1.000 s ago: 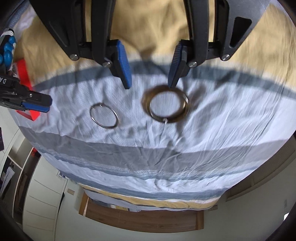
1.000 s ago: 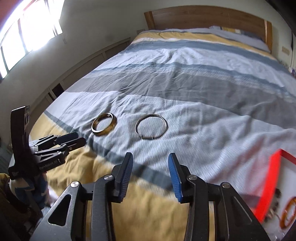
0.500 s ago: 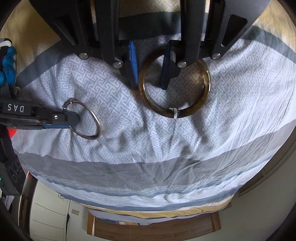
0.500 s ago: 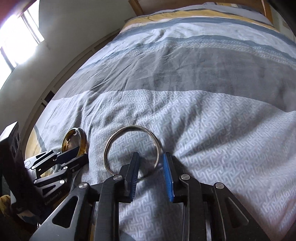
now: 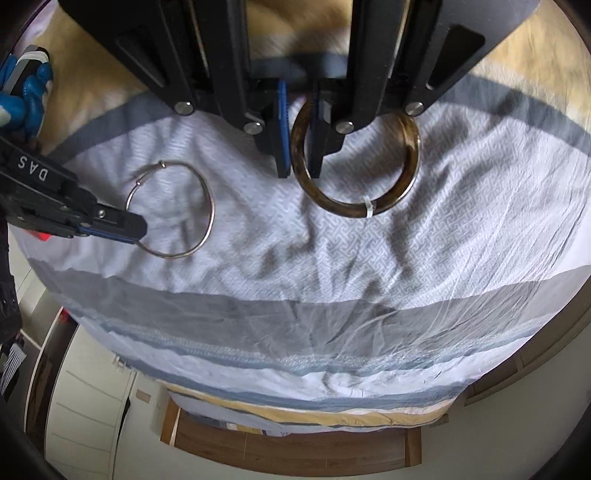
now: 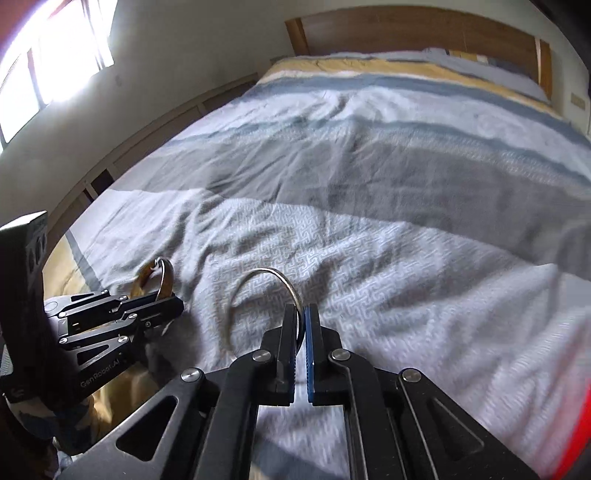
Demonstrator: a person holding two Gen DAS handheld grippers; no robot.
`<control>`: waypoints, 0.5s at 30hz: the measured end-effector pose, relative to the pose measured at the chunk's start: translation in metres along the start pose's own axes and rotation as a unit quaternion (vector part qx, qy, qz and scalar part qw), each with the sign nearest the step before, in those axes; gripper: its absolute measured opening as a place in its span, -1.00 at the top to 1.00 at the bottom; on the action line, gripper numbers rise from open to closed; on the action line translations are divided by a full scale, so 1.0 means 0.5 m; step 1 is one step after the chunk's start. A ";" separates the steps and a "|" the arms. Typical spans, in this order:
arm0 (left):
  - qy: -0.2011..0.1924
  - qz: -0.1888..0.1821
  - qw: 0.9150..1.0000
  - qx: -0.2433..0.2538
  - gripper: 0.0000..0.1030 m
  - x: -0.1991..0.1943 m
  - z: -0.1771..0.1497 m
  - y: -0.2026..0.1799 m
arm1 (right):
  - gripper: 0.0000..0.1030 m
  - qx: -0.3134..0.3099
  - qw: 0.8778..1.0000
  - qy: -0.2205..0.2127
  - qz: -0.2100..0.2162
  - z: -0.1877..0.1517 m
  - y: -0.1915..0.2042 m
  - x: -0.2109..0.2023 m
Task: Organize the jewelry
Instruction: 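Grasp the dark brown bangle with the left tool while the right tool grasps the silver bangle, then drop the dark bangle into the red box with the left tool while the right tool releases the silver bangle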
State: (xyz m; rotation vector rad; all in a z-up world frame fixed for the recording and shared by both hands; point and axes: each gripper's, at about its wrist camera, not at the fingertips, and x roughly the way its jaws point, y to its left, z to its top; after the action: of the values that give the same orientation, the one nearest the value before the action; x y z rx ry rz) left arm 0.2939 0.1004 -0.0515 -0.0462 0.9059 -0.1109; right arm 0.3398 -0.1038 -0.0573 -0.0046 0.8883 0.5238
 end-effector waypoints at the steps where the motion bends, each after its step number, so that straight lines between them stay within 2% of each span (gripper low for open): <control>1: -0.005 -0.005 1.000 -0.004 0.85 -0.017 -0.001 -0.007 | 0.93 -0.005 1.000 -0.010 -0.009 -0.002 0.002 -0.030; 10: -0.059 -0.070 0.996 -0.013 0.85 -0.197 0.019 -0.121 | 0.94 -0.010 0.995 -0.066 -0.073 -0.035 -0.033 -0.296; 15: -0.075 -0.107 0.991 0.014 0.85 -0.275 0.024 -0.228 | 0.94 0.002 0.988 -0.092 -0.120 -0.072 -0.090 -0.449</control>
State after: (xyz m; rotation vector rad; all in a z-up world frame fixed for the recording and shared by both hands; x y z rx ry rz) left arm 0.2107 0.0028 0.0733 -0.1240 0.7467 -0.3166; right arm 0.2176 -0.2483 0.0765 -0.0585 0.6969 0.2913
